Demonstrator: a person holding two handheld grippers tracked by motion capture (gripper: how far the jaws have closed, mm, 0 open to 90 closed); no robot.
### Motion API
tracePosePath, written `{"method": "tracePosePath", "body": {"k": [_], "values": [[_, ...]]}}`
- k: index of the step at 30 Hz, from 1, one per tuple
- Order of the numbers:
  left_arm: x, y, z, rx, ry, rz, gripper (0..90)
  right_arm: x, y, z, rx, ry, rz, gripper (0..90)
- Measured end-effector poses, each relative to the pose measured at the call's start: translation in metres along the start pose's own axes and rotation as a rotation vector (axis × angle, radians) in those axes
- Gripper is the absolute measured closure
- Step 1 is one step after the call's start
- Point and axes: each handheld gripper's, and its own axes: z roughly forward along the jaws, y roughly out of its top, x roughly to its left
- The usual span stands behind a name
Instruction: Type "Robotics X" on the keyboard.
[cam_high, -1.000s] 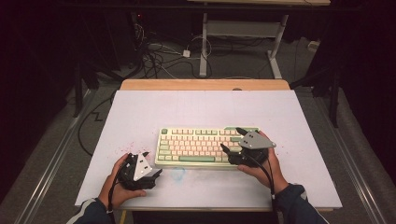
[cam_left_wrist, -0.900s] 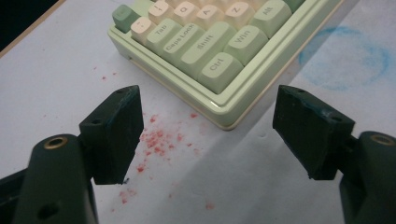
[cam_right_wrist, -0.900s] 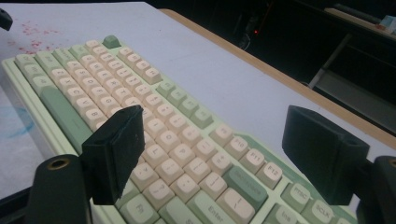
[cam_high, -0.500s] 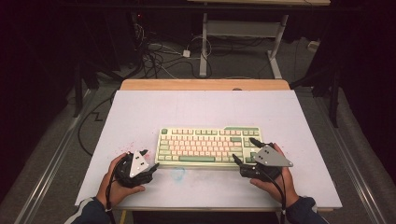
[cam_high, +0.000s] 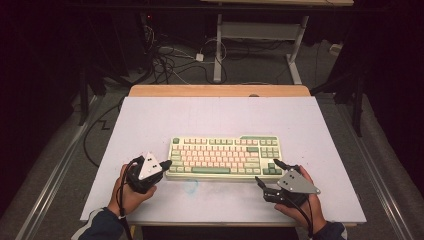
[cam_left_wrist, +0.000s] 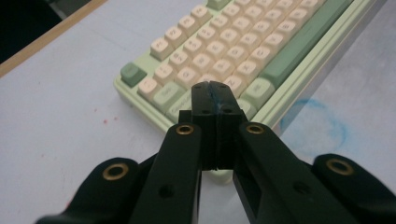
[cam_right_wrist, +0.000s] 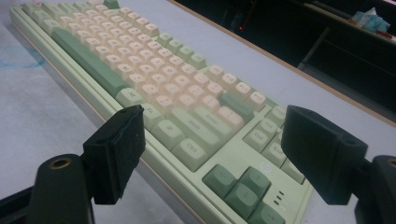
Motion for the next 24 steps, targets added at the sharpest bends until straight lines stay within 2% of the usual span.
{"method": "tracePosePath", "body": {"k": [4, 8, 14, 19, 24], "values": [[-0.004, 0.007, 0.012, 0.010, -0.017, -0.006, 87.4, 0.004, -0.004, -0.002, -0.004, -0.001, -0.002, 22.4], [-0.011, 0.010, 0.024, 0.033, -0.030, 0.007, 86.9, 0.007, -0.004, 0.000, 0.000, 0.001, -0.012, 22.4], [-0.026, 0.009, 0.047, 0.080, -0.057, 0.025, 86.3, 0.006, -0.007, 0.004, 0.016, 0.005, -0.018, 22.5], [-0.038, 0.006, 0.063, 0.091, -0.087, 0.051, 86.1, 0.007, -0.006, 0.005, 0.022, 0.008, -0.023, 22.5], [-0.047, 0.003, 0.077, 0.107, -0.109, 0.052, 86.1, 0.010, -0.007, 0.007, 0.028, 0.019, -0.040, 22.5]]}}
